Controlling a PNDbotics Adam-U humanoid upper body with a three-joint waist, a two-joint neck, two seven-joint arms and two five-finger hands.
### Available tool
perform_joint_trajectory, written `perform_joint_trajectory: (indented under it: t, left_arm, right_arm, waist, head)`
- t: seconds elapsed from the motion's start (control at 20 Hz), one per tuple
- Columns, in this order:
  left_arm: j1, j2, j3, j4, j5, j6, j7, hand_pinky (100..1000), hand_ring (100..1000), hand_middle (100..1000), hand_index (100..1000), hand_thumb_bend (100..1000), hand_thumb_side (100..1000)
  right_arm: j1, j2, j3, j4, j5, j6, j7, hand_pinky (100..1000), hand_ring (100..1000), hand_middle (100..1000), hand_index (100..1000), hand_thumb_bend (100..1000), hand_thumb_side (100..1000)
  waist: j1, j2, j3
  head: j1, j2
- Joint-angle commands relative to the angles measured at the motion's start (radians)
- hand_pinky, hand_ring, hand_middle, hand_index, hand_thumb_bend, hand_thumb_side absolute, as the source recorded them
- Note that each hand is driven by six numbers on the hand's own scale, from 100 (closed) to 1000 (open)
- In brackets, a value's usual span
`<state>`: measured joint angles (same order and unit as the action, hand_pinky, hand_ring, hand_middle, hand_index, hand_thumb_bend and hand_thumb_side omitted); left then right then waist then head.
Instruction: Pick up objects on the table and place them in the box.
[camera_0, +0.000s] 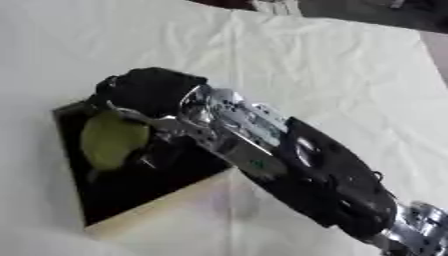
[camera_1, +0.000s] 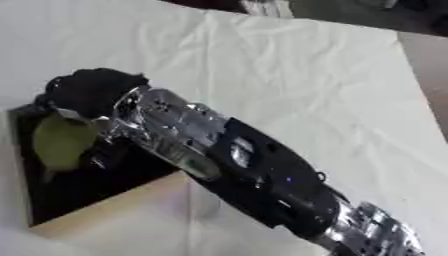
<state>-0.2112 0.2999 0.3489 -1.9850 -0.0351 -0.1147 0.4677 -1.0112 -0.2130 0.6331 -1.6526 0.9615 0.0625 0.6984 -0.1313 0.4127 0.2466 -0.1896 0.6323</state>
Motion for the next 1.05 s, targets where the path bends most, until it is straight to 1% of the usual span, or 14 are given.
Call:
perform_joint_trajectory:
  t: [0.05, 0.1, 0.2, 0.45, 0.6, 0.7, 0.75, 0.8, 0.85, 0.9, 0.95, 1.05]
  left_arm:
    - [-0.007, 0.015, 0.005, -0.015, 0.004, -0.002, -0.001, 505, 484, 547, 708, 276, 585]
    - [-0.007, 0.016, 0.006, -0.015, 0.004, -0.002, -0.001, 505, 484, 547, 708, 276, 585]
    - [-0.007, 0.016, 0.006, -0.015, 0.004, -0.002, 0.0, 505, 484, 547, 708, 276, 584]
    - [-0.006, 0.016, 0.007, -0.015, 0.003, -0.002, 0.002, 506, 484, 547, 708, 274, 585]
    - [-0.005, 0.015, 0.009, -0.015, 0.002, -0.002, 0.003, 506, 484, 547, 708, 274, 584]
    - [-0.004, 0.014, 0.011, -0.015, 0.001, -0.002, 0.005, 506, 484, 547, 708, 274, 584]
    - [-0.003, 0.013, 0.013, -0.015, 0.001, -0.002, 0.006, 506, 484, 547, 708, 274, 584]
    - [-0.002, 0.012, 0.014, -0.015, 0.0, -0.001, 0.007, 506, 483, 547, 708, 274, 584]
    - [-0.001, 0.012, 0.016, -0.015, -0.001, -0.001, 0.009, 506, 484, 547, 708, 274, 584]
    - [0.0, 0.011, 0.018, -0.015, -0.001, -0.001, 0.01, 506, 484, 547, 708, 273, 584]
    - [0.002, 0.01, 0.02, -0.015, -0.002, -0.001, 0.012, 506, 483, 547, 708, 273, 584]
    - [0.005, 0.01, 0.023, -0.015, -0.005, -0.002, 0.017, 506, 483, 547, 708, 273, 584]
  right_arm:
    - [-0.009, -0.012, -0.029, -0.024, 0.014, -0.049, 0.019, 858, 818, 846, 947, 531, 100]
    - [-0.006, -0.016, -0.04, -0.026, 0.016, -0.061, 0.013, 856, 812, 843, 950, 555, 100]
    - [-0.002, -0.022, -0.065, -0.042, 0.019, -0.067, -0.011, 852, 802, 837, 951, 561, 115]
    - [0.011, -0.053, -0.139, -0.134, 0.021, -0.041, -0.08, 842, 772, 815, 938, 529, 117]
    - [0.023, -0.073, -0.193, -0.205, 0.013, -0.016, -0.122, 828, 729, 783, 915, 497, 100]
    - [0.033, -0.08, -0.234, -0.248, -0.005, 0.004, -0.149, 814, 687, 750, 881, 467, 100]
    - [0.039, -0.081, -0.255, -0.27, -0.016, 0.016, -0.163, 799, 650, 713, 846, 426, 100]
    - [0.047, -0.082, -0.278, -0.293, -0.027, 0.029, -0.177, 790, 626, 690, 822, 408, 100]
    - [0.054, -0.085, -0.302, -0.317, -0.039, 0.044, -0.192, 779, 615, 663, 791, 406, 100]
    - [0.061, -0.087, -0.325, -0.332, -0.052, 0.058, -0.206, 773, 596, 650, 779, 409, 100]
    - [0.066, -0.09, -0.348, -0.34, -0.066, 0.072, -0.22, 766, 587, 644, 778, 423, 100]
    - [0.075, -0.11, -0.397, -0.346, -0.095, 0.102, -0.25, 760, 577, 647, 793, 419, 100]
  waist:
    - [0.011, -0.024, 0.0]
    - [0.012, -0.024, -0.001]
    - [0.013, -0.023, -0.004]
    - [0.016, -0.023, -0.011]
    - [0.019, -0.023, -0.016]
    - [0.021, -0.022, -0.02]
    - [0.023, -0.022, -0.024]
    - [0.025, -0.021, -0.028]
    - [0.027, -0.021, -0.031]
    - [0.029, -0.021, -0.035]
    - [0.031, -0.02, -0.039]
    - [0.035, -0.019, -0.047]
  head:
    - [-0.005, 0.009]
    - [-0.005, 0.01]
    - [-0.005, 0.01]
    - [0.0, 0.006]
    - [0.005, 0.0]
    - [0.009, -0.002]
    - [0.012, -0.002]
    - [0.016, -0.003]
    - [0.019, -0.003]
    - [0.023, -0.003]
    - [0.027, -0.003]
    - [0.035, -0.002]
